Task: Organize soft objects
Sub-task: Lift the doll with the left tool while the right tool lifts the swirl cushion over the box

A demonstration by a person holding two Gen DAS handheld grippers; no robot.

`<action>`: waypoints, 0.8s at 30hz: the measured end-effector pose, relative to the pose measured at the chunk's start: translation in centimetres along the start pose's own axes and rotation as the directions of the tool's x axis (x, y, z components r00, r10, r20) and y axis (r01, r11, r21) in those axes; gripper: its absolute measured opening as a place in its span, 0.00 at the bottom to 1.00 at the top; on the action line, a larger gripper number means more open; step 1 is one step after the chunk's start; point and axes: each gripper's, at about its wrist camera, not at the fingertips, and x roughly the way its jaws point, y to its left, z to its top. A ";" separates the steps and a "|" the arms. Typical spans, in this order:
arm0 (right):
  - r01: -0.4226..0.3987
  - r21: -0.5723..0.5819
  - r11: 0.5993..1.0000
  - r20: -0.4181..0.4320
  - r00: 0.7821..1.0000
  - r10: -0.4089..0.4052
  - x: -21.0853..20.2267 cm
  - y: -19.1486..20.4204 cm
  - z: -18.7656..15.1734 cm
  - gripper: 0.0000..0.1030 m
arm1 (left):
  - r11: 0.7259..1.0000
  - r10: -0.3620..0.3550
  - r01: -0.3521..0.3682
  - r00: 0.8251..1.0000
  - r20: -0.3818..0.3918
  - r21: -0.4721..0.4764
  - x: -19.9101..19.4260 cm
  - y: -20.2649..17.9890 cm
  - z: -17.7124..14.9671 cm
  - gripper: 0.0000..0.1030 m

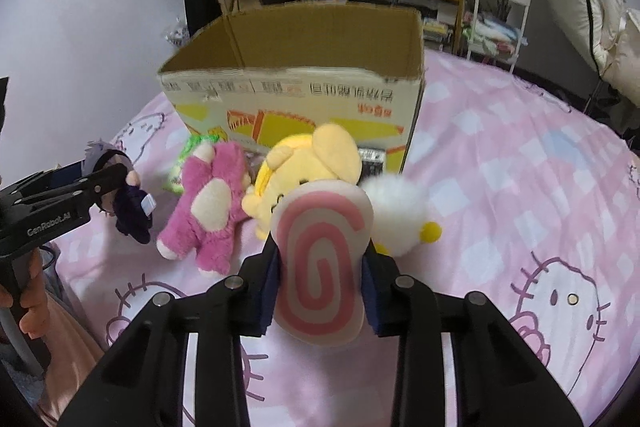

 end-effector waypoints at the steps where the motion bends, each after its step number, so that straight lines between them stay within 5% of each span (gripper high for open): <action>1: 0.003 -0.002 1.000 0.029 1.000 -0.003 -0.6 0.0 0.1 0.36 | 1.000 0.001 -0.001 1.000 0.027 -0.002 -0.7 0.0 0.0 0.63; 8: 0.020 -0.010 1.000 0.231 0.973 -0.017 -4.6 0.3 0.4 0.36 | 0.999 0.040 -0.039 0.972 0.233 -0.010 -4.9 0.3 0.2 0.63; 18: 0.045 -0.029 0.999 0.388 0.921 -0.030 -7.6 0.7 2.0 0.36 | 0.994 0.067 -0.101 0.866 0.496 0.041 -10.5 -0.4 1.5 0.63; 24: 0.057 -0.017 0.998 0.463 0.885 -0.043 -10.0 0.2 3.4 0.36 | 0.996 0.048 -0.085 0.833 0.551 0.041 -13.1 -0.5 3.0 0.64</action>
